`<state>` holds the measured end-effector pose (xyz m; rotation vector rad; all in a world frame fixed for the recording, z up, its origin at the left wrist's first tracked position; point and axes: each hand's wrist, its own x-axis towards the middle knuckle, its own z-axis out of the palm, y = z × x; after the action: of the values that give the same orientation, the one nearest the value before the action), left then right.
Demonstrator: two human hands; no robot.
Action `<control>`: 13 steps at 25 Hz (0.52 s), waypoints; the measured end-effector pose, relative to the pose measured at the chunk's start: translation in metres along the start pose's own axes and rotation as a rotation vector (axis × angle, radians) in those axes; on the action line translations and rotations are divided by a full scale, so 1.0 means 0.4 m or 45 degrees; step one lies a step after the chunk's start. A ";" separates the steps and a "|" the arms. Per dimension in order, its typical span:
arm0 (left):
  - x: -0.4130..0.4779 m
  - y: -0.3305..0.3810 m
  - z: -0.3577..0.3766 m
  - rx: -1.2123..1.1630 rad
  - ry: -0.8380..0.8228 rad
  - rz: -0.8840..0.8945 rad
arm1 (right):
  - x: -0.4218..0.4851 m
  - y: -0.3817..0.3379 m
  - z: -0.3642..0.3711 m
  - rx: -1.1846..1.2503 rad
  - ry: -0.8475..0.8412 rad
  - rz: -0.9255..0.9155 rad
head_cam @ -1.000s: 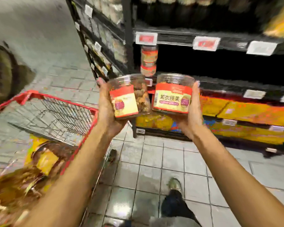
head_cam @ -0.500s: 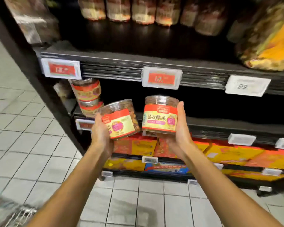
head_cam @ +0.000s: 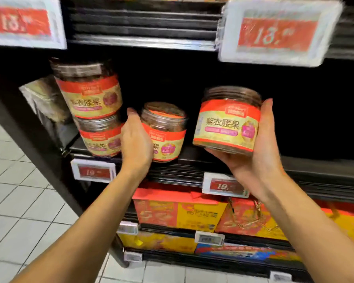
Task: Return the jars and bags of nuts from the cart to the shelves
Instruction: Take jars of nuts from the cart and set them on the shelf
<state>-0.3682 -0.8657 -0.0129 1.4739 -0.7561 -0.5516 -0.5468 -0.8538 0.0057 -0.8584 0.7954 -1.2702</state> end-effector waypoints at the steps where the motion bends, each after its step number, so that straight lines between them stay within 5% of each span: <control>1: 0.015 -0.008 -0.001 -0.056 -0.028 -0.029 | 0.005 0.003 -0.003 0.013 -0.009 -0.034; 8: -0.004 -0.022 -0.020 0.266 -0.113 0.171 | -0.005 0.023 0.025 -0.076 -0.038 -0.148; 11: -0.114 -0.005 -0.084 0.086 0.003 0.452 | -0.036 0.016 0.045 -0.208 -0.053 -0.166; 13: -0.171 0.040 -0.093 -0.143 -0.161 0.361 | -0.063 0.005 0.070 -0.333 -0.133 -0.132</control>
<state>-0.3878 -0.7894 -0.0027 1.2108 -0.9989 -0.4647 -0.5245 -0.8257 0.0178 -1.1800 0.8540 -1.2169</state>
